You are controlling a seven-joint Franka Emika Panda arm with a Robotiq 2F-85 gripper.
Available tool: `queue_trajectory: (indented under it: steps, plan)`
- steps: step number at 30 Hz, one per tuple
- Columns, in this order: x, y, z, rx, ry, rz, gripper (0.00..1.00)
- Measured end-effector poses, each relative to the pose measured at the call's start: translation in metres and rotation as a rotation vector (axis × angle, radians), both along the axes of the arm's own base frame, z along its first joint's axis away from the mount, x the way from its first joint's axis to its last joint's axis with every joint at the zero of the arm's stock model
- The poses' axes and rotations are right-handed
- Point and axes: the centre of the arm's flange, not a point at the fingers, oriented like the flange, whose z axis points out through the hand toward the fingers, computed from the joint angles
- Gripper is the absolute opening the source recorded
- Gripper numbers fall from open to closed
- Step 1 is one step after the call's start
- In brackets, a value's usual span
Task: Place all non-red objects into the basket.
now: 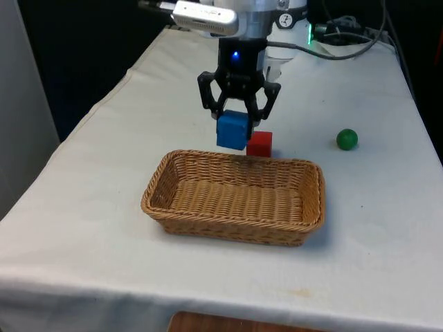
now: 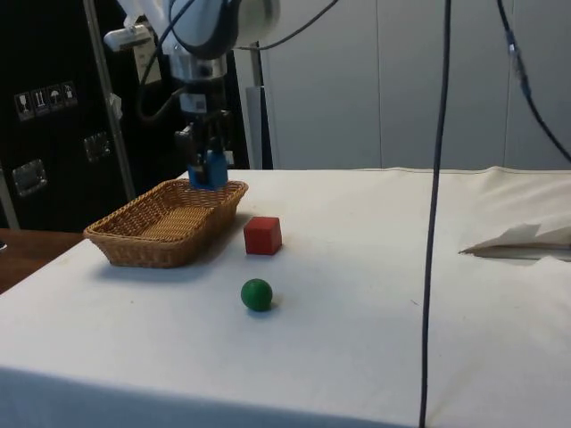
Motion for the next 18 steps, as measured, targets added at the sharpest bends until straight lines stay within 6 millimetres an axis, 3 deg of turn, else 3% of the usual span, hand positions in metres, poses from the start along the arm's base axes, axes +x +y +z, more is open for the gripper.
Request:
queue_trajectory:
  steps: [11,18]
  plan:
    - [0.024,-0.019,-0.014,-0.007,-0.010,-0.008,0.02]
    - [0.035,-0.033,-0.036,-0.014,-0.007,-0.028,0.02]
